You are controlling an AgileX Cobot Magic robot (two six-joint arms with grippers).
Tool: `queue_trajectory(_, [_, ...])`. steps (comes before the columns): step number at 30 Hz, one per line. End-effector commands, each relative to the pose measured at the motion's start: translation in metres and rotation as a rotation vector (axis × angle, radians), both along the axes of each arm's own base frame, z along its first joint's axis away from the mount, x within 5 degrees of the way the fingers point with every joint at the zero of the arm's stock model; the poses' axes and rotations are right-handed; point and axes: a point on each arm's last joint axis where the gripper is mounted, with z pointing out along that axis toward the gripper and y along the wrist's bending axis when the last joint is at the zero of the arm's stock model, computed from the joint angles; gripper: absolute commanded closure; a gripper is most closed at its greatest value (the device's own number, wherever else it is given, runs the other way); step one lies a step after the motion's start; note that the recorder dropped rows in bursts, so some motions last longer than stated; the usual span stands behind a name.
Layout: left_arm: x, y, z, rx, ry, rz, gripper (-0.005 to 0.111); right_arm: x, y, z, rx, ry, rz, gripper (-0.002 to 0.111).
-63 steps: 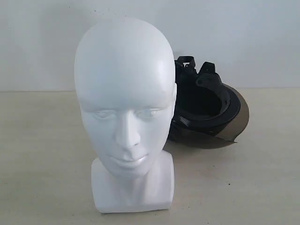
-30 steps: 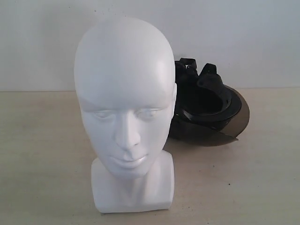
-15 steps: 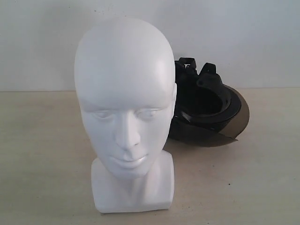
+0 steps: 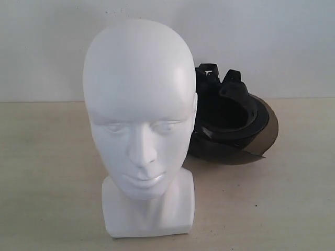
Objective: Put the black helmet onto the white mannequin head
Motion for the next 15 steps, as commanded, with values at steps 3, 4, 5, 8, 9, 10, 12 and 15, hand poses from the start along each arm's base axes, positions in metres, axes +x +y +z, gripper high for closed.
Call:
queue_trajectory(3, [0.000, 0.000, -0.001, -0.006, -0.003, -0.006, 0.102, 0.019, 0.001, 0.035, -0.070, 0.170, -0.023, 0.046])
queue_trajectory(4, [0.000, 0.000, -0.001, -0.006, -0.003, -0.006, 0.102, 0.025, 0.002, 0.039, -0.071, 0.200, -0.022, 0.046])
queue_trajectory(5, [0.000, 0.000, -0.001, -0.006, -0.003, -0.006, 0.102, 0.030, 0.002, 0.042, -0.070, 0.219, -0.020, 0.046])
queue_trajectory(8, [0.000, 0.000, -0.001, -0.006, -0.003, -0.006, 0.102, 0.045, 0.002, 0.048, -0.042, 0.253, -0.008, 0.046])
queue_trajectory(9, [0.000, 0.000, -0.001, -0.006, -0.003, -0.006, 0.102, 0.050, 0.002, 0.048, -0.032, 0.248, -0.006, 0.046])
queue_trajectory(10, [0.000, 0.000, -0.001, -0.006, -0.003, -0.006, 0.102, 0.052, 0.002, 0.048, -0.032, 0.244, -0.007, 0.046])
queue_trajectory(12, [0.000, 0.000, -0.001, -0.006, -0.003, -0.006, 0.102, 0.056, 0.002, 0.047, -0.032, 0.246, -0.009, 0.046])
queue_trajectory(15, [0.000, 0.000, -0.001, -0.006, -0.003, -0.006, 0.102, 0.056, 0.002, 0.047, -0.032, 0.246, -0.009, 0.046])
